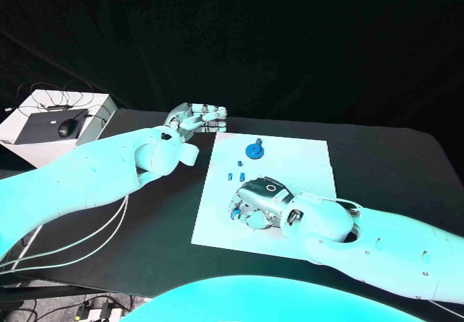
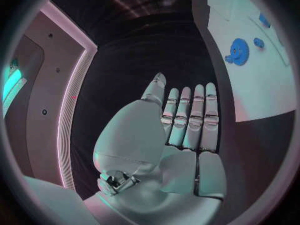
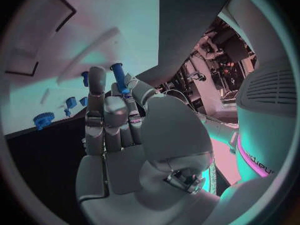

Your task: Assemble the parts on the task board

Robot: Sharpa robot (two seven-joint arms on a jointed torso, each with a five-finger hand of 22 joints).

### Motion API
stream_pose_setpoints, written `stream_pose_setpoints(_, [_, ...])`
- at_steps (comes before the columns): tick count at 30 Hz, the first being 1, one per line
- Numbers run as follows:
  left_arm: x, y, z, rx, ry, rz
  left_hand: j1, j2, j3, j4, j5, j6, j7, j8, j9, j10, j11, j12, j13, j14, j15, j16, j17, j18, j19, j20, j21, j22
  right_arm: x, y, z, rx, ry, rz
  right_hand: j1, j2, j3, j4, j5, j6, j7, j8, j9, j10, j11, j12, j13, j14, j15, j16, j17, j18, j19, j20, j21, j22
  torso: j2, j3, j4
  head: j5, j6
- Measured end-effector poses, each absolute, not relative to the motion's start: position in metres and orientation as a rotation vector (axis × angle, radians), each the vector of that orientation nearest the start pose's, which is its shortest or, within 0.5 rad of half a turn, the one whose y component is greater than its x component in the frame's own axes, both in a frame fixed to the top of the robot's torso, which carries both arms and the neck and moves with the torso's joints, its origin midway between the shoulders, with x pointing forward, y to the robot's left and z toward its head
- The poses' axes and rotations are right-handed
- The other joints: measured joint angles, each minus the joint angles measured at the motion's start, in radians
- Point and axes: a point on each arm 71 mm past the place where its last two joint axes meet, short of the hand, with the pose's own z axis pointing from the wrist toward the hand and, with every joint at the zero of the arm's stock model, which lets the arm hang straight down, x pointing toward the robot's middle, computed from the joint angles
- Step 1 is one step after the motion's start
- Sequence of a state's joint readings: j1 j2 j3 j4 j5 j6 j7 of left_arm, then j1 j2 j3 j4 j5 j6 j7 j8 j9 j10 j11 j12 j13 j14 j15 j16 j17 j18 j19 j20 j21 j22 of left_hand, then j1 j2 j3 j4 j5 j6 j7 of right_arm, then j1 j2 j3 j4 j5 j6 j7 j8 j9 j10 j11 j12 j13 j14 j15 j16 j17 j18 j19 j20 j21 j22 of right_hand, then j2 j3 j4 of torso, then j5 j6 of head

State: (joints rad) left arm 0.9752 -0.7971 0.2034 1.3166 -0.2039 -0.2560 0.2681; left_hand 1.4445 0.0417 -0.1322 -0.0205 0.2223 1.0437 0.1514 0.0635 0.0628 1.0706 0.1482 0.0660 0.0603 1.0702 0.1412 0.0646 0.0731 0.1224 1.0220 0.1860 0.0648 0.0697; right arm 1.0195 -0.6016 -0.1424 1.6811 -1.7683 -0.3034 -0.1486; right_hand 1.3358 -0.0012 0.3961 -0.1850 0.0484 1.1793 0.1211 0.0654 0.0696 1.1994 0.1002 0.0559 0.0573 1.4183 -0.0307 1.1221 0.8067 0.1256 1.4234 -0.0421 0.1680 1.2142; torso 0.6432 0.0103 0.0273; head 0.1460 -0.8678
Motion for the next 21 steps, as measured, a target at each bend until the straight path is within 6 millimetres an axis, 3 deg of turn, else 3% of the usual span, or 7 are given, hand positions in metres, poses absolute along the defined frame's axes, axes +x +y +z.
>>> stream_pose_setpoints(17, [0.5102, 0.2558, -0.2275, -1.177, 1.437, -1.377, 0.000, 0.000, 0.003, 0.003, 0.000, 0.000, 0.000, 0.000, 0.000, 0.000, 0.000, 0.000, 0.000, 0.000, 0.000, 0.000, 0.000, 0.000, 0.000, 0.000, 0.000, 0.000, 0.3647, -0.0376, -0.2672, -0.605, 1.708, 0.920, 0.000, 0.000, 0.000, -0.008, -0.003, 0.000, 0.000, 0.000, 0.000, 0.000, 0.000, 0.002, 0.000, 0.000, 0.000, 0.000, -0.003, 0.000, 0.000, 0.000, -0.005, 0.005, 0.000, -0.0004, 0.0005, -0.003, 0.000])
stream_pose_setpoints(21, [0.5102, 0.2557, -0.2275, -1.177, 1.437, -1.377, 0.000, 0.000, 0.003, 0.003, 0.000, 0.000, 0.000, 0.000, 0.000, 0.000, 0.000, 0.000, 0.000, 0.000, 0.000, 0.000, 0.000, 0.000, 0.000, 0.000, 0.000, 0.000, 0.3651, -0.0348, -0.2679, -0.609, 1.706, 0.919, 0.000, 0.000, -0.003, -0.011, 0.020, -0.004, 0.004, 0.000, -0.001, 0.000, 0.000, 0.002, 0.000, 0.000, 0.000, -0.004, -0.005, 0.000, 0.000, 0.000, -0.008, 0.008, 0.000, -0.0003, 0.0002, -0.003, 0.001])
